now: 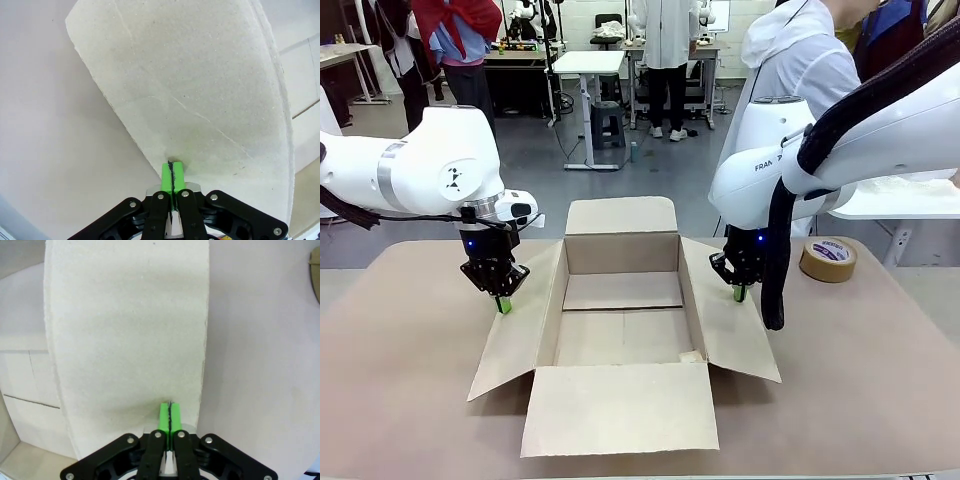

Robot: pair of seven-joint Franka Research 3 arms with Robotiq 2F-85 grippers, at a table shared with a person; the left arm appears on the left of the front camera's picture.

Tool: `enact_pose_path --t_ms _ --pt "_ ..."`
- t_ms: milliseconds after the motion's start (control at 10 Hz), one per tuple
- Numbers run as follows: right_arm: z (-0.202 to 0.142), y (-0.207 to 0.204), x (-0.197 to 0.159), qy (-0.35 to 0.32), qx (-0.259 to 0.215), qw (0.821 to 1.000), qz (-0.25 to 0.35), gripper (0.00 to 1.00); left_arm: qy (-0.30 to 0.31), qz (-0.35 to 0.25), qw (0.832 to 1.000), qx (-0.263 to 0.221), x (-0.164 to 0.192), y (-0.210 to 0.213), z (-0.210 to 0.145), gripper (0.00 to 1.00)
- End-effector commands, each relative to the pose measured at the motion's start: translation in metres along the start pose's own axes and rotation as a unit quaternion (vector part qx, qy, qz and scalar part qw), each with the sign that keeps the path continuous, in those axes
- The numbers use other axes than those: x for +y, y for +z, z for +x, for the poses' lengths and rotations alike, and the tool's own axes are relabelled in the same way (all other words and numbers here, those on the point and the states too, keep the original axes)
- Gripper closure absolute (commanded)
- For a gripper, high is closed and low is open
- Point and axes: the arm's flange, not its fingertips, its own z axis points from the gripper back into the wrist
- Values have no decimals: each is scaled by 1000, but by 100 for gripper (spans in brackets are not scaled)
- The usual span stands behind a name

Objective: Wrap the clocks to prevent damage.
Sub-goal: Once the human has placed the objects inside and stepped back, release both hands from the side flaps of the Package Box.

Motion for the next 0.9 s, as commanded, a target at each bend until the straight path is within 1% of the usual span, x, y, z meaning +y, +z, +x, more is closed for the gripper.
enact_pose_path --t_ms 0,800 --pt "-2 -3 0 -4 -1 1000 -8 99 -1 3 1000 2 0 -1 -1 100" --pt "-2 -3 0 -4 -1 1000 -8 99 -1 3 1000 2 0 -1 -1 100"
